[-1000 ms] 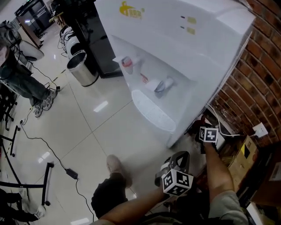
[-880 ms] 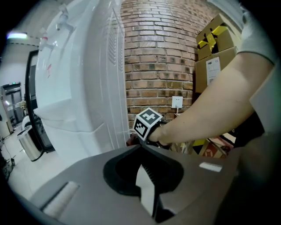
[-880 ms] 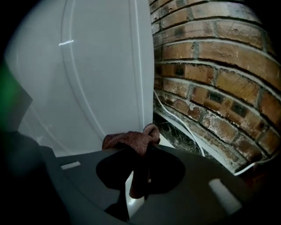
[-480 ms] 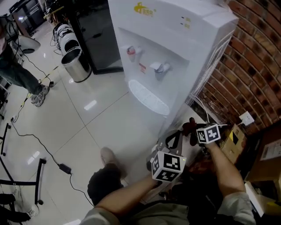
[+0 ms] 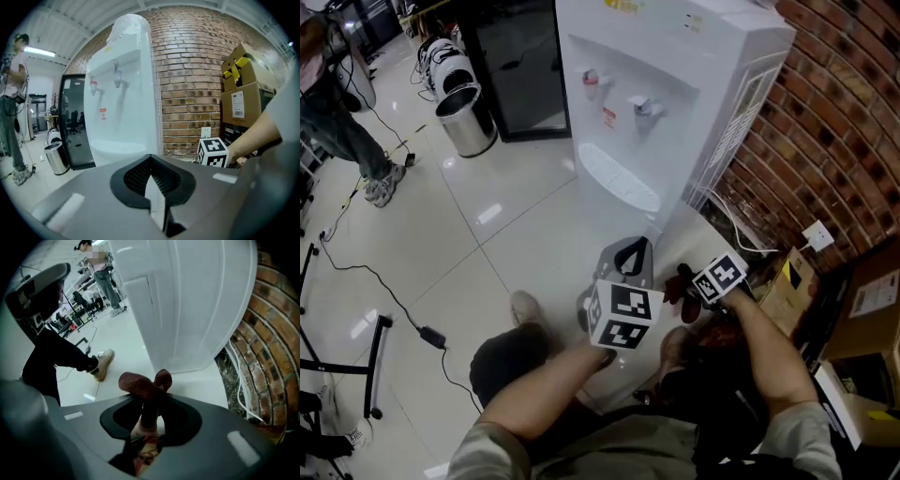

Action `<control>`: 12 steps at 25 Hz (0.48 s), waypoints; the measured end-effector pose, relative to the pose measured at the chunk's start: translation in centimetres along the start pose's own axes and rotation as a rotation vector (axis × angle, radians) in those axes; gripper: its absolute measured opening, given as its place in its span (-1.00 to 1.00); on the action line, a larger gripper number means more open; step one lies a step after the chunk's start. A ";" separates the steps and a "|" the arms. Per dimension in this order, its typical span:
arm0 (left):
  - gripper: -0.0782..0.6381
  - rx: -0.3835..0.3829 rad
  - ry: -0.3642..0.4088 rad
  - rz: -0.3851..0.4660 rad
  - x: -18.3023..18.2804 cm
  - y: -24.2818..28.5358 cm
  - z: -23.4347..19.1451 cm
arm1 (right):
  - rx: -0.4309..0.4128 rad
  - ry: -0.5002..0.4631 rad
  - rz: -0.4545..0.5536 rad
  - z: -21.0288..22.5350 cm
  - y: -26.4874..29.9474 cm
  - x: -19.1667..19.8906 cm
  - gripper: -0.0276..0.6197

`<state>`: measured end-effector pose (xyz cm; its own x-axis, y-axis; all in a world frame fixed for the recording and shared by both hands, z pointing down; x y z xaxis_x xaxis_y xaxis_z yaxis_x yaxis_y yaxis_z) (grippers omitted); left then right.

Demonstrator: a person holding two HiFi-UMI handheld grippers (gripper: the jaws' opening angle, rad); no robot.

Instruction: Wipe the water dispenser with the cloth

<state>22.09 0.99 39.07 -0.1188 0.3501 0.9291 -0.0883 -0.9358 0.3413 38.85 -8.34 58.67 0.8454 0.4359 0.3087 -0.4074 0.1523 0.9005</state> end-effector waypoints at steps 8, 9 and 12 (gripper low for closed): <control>-0.78 0.007 0.095 0.112 -5.2 -0.8 -0.8 | -0.159 0.021 -0.108 -0.4 -0.6 4.5 -0.45; -0.78 -0.017 0.094 0.141 -5.7 -0.2 -2.1 | -0.196 -0.003 -0.097 -1.0 -1.1 3.3 -0.56; -0.78 -0.049 0.005 0.113 -5.0 0.9 -5.8 | -0.268 -0.097 -0.122 -3.4 -2.6 0.5 -0.87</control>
<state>16.89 -1.36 33.92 -0.1355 0.2432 0.9605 -0.1226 -0.9661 0.2274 39.14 -5.47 55.46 0.9172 0.3157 0.2430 -0.3670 0.4321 0.8238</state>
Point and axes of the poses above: the fingertips, and each gripper's own axes: y forward along the fingers, z to its right, x out of its underside, the point moved 6 cm from there along -y, backward along the fingers, and after that the axes turned 10 degrees about -x, right-handed, at the moved point
